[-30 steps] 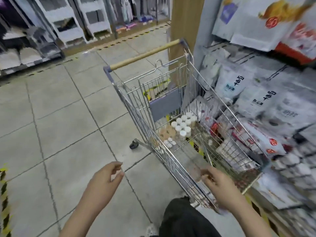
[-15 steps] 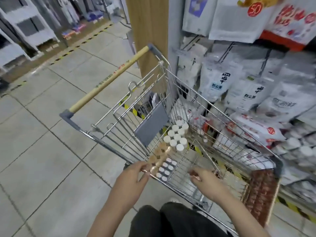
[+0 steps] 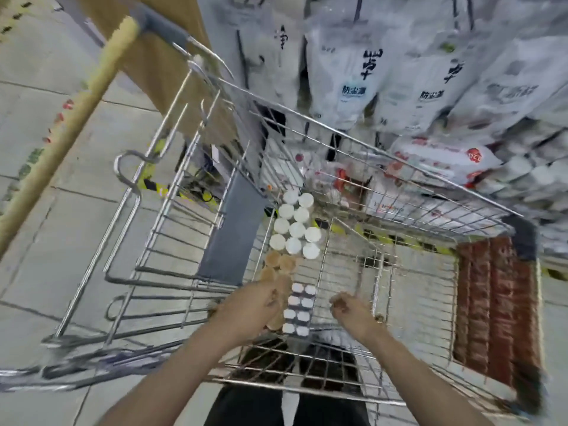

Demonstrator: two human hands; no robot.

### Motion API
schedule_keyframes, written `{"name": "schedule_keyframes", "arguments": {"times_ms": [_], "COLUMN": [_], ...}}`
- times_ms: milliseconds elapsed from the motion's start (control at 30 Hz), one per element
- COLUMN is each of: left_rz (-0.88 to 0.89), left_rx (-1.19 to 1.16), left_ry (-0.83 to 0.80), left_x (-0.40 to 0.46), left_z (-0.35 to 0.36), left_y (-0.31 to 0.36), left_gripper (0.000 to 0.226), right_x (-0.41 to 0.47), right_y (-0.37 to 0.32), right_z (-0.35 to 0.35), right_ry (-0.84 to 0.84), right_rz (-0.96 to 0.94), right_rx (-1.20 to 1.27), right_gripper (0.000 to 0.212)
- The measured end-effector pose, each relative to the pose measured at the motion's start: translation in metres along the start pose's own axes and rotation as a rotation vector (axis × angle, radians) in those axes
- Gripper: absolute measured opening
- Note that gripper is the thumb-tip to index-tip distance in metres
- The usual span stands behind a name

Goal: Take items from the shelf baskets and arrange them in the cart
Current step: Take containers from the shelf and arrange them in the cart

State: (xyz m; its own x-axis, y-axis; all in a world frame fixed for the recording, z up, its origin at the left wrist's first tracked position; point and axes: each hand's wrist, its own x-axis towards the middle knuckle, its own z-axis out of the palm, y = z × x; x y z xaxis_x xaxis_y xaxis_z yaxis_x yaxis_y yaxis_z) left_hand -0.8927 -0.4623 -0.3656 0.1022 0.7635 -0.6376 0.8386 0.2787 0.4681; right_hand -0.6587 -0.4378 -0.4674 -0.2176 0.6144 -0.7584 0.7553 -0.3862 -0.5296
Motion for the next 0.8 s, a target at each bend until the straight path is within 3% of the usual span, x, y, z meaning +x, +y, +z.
{"name": "schedule_keyframes", "arguments": {"times_ms": [200,467,800], "left_rz": [0.026,0.015,0.020], "left_rx": [0.141,0.211,0.232], "left_ry": [-0.250,-0.257,-0.190], "left_x": [0.073,0.114,0.124], "left_z": [0.046,0.091,0.111], "left_y": [-0.025,-0.044,-0.062], "left_gripper": [0.010,0.021,0.022], "right_x": [0.045,0.079,0.106], "right_y": [0.008,0.014,0.026], "right_z": [0.012,0.038,0.044], "right_ry": [0.003,-0.111,-0.044], "right_rz": [0.065,-0.138,-0.267], "right_rx": [-0.084,-0.419,-0.543], "right_gripper": [0.033,0.075,0.060]}}
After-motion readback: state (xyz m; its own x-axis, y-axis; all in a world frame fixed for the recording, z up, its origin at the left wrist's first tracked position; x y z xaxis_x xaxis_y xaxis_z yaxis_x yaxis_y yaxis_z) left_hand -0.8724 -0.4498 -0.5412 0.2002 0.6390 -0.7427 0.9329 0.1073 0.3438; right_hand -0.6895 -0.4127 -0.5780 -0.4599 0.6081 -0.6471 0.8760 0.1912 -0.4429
